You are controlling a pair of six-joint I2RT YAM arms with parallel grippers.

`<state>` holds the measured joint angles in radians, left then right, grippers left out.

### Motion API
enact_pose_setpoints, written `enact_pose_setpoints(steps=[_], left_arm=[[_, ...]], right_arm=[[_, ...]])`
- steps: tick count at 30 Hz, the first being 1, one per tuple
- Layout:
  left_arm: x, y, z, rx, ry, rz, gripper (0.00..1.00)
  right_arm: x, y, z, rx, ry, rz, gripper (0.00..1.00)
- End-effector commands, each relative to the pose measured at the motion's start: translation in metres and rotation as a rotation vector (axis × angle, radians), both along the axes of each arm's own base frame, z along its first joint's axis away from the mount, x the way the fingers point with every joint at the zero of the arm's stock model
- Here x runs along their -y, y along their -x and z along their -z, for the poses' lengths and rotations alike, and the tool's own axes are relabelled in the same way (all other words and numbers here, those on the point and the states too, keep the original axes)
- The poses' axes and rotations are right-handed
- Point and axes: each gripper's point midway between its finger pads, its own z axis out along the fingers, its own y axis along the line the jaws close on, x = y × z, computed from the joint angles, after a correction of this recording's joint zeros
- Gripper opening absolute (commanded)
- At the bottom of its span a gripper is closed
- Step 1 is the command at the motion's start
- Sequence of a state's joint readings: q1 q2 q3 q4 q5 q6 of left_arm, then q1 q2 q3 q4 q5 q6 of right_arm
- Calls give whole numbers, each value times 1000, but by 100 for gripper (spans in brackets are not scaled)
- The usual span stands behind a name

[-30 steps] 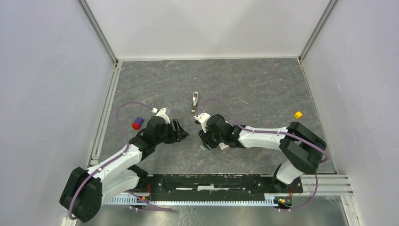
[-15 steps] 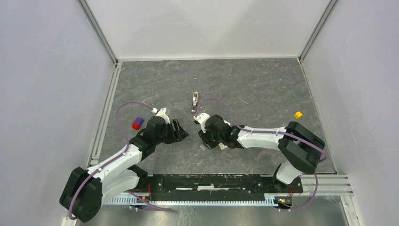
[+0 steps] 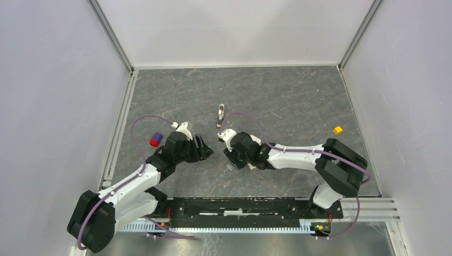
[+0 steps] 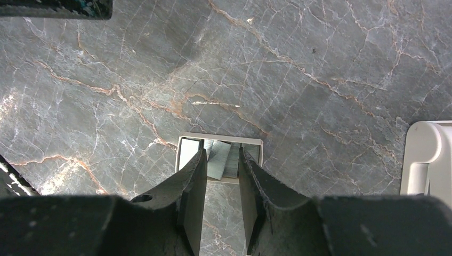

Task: Load the staples into the stapler

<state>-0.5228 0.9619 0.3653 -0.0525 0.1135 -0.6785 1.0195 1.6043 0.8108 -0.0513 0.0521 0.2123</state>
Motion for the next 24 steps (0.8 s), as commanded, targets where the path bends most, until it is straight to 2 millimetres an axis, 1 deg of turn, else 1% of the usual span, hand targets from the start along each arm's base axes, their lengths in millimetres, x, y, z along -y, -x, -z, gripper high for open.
enact_pose_setpoints(steps=[1, 9, 18, 24], left_arm=[[0, -5, -10, 28, 28, -27, 71], [-1, -5, -9, 28, 29, -29, 71], [-1, -4, -9, 29, 30, -30, 71], [-1, -5, -10, 28, 29, -33, 71]], right_arm=[[-11, -4, -13, 21, -43, -1, 34], [-12, -2, -11, 6, -48, 4, 34], [-8, -1, -2, -12, -23, 18, 34], [-3, -4, 1, -4, 11, 35, 34]])
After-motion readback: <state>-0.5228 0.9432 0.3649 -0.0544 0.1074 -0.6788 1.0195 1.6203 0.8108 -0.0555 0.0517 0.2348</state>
